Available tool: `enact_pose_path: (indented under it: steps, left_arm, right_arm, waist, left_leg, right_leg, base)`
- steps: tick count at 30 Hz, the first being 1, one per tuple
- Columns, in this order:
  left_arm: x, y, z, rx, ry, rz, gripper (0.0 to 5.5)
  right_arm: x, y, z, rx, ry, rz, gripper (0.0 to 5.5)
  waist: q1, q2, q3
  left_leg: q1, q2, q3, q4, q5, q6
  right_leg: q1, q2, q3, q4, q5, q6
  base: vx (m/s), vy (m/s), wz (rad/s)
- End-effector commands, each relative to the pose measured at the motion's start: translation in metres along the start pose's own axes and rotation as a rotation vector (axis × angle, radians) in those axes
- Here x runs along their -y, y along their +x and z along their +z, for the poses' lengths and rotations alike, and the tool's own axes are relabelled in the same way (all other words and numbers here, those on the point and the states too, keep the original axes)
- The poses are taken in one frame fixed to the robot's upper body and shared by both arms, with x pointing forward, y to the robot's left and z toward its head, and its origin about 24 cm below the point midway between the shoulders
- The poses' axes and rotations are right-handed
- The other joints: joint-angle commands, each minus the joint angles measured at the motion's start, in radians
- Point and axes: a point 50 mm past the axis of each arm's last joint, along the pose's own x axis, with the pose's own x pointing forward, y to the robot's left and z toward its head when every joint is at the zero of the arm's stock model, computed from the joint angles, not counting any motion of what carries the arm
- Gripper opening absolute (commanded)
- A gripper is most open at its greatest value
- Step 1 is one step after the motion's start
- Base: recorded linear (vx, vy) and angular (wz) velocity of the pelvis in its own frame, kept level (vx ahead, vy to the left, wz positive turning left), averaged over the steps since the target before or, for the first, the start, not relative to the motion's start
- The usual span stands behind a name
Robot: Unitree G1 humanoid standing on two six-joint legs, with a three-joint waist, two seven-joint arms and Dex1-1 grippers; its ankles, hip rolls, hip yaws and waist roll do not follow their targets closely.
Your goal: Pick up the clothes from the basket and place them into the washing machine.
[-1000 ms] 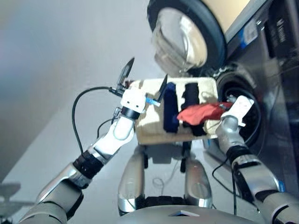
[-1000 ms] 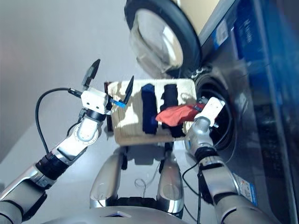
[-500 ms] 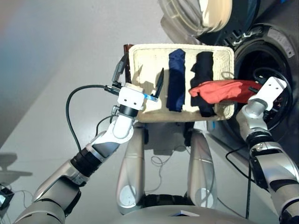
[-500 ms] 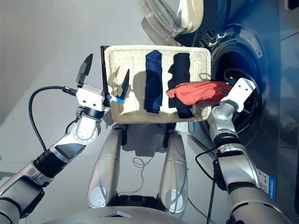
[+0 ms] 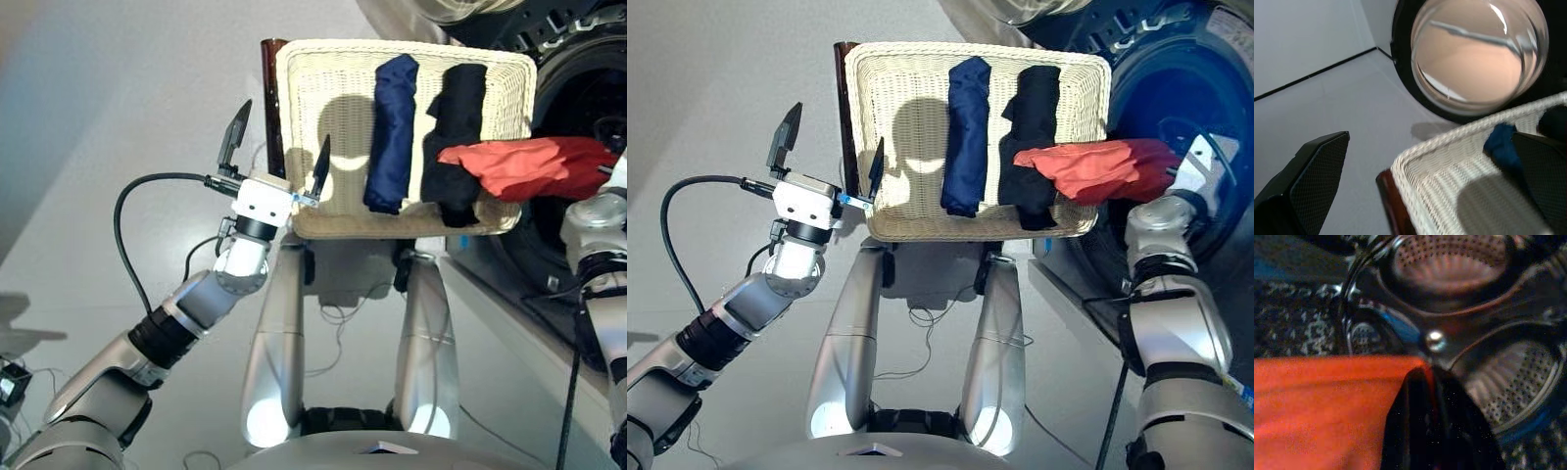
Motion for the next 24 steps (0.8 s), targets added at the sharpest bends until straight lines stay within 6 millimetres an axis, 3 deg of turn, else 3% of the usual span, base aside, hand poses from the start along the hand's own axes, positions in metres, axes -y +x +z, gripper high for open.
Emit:
enact_pose_path:
  steps: [1,11,19,23,24]
  left_arm:
    - [0.007,0.002,0.03,0.141,-0.083,-0.005,5.5]
    - [0.0,0.001,0.035,0.157,-0.079,-0.02,5.5]
    - [-0.003,0.0,0.035,0.157,-0.08,-0.007,5.5]
    - [-0.003,0.001,0.036,0.158,-0.074,-0.002,5.5]
    - [-0.004,0.001,0.035,0.157,-0.069,-0.001,5.5]
  right_arm:
    - [0.126,0.065,0.072,0.153,0.156,-0.4,0.0]
    - [0.15,0.069,0.102,0.247,0.235,-0.479,0.0]
    - [0.167,0.071,0.087,0.178,0.242,-0.581,0.0]
    - [0.169,0.071,0.065,0.074,0.147,-0.595,0.04]
    - [0.165,0.072,0.062,0.054,0.158,-0.564,5.22]
  waist:
    - [-0.008,0.022,-0.017]
    - [-0.017,0.013,-0.017]
    - [-0.017,0.018,-0.017]
    - [-0.015,0.023,-0.017]
    - [-0.015,0.023,-0.017]
  left_leg:
    - [0.086,0.069,-0.038,0.014,-0.081,-0.076]
    - [0.055,0.07,-0.033,0.051,-0.095,-0.082]
    - [0.058,0.066,-0.029,0.057,-0.1,-0.082]
    - [0.058,0.064,-0.027,0.059,-0.1,-0.08]
    - [0.057,0.064,-0.026,0.061,-0.1,-0.08]
  right_leg:
    - [0.023,0.018,-0.027,0.008,-0.004,-0.017]
    - [-0.012,0.015,-0.017,0.036,-0.011,-0.016]
    - [-0.007,0.011,-0.013,0.032,-0.008,-0.014]
    - [-0.009,0.01,-0.01,0.034,-0.006,-0.014]
    - [-0.01,0.01,-0.009,0.035,-0.005,-0.014]
  base:
    - [0.0,0.0,0.0]
    - [0.0,0.0,0.0]
    - [0.0,0.0,0.0]
    - [0.0,0.0,0.0]
    - [0.0,0.0,0.0]
